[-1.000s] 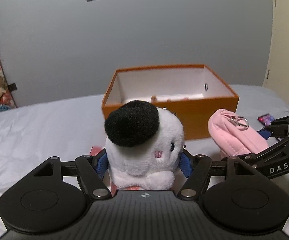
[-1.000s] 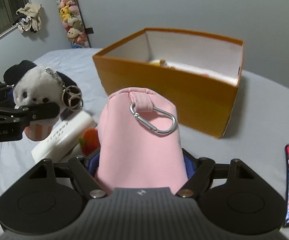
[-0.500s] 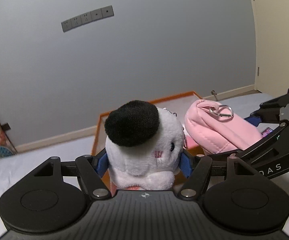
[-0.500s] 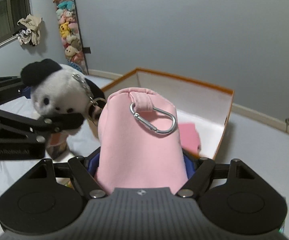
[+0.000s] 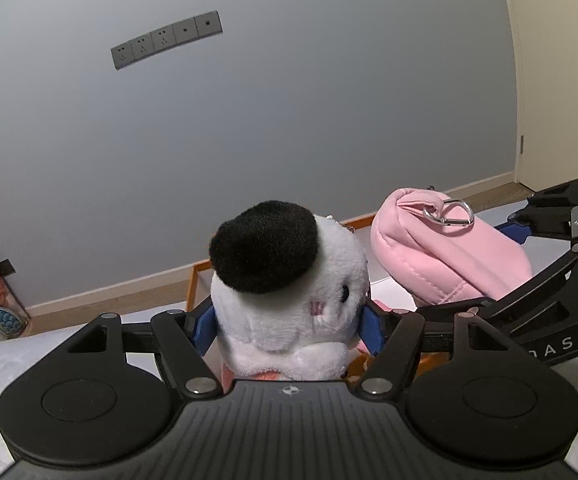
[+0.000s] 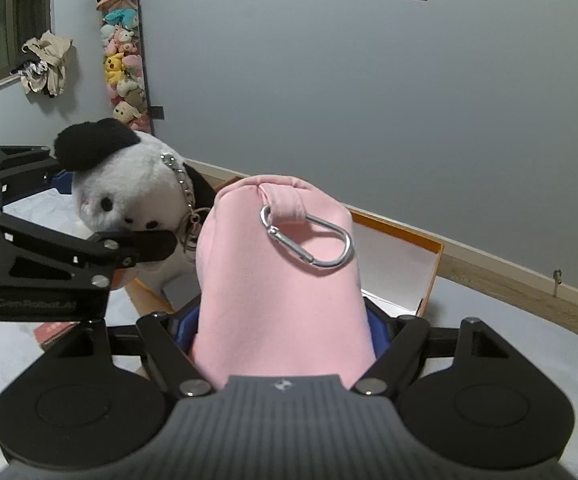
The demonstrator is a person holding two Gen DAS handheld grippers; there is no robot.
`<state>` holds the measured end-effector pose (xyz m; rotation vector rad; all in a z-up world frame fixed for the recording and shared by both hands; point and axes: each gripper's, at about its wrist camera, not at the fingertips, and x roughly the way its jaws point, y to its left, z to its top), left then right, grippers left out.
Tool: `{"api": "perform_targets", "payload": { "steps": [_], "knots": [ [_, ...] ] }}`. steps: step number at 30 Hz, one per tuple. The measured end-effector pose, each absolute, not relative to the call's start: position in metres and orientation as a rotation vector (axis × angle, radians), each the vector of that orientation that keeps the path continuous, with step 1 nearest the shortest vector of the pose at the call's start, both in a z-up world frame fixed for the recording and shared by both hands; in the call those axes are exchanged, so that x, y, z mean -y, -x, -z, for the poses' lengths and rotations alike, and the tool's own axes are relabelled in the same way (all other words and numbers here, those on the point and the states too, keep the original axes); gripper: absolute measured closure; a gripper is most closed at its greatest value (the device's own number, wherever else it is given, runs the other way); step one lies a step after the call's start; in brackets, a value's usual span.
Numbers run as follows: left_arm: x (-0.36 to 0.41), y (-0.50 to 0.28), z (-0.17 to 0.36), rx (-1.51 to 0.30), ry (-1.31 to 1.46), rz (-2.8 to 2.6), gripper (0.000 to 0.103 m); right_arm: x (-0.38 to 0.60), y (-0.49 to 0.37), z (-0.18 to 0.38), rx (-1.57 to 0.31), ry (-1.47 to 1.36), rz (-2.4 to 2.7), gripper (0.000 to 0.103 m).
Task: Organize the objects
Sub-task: 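Carry the plush dog and pink pouch with both tools over the orange box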
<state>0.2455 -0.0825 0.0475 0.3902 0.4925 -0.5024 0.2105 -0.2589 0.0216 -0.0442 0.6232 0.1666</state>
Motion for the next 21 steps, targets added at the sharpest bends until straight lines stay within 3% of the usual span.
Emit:
{"api": "perform_targets", "payload": {
  "steps": [11, 21],
  "knots": [
    [0.089, -0.275, -0.037, -0.544, -0.378, 0.503, 0.024, 0.284, -0.265, -0.015, -0.663, 0.053, -0.159, 0.025],
    [0.088, -0.311, -0.001, -0.721, -0.320, 0.504, 0.024, 0.292, -0.301, 0.023, -0.803, 0.084, -0.159, 0.025]
  ]
}}
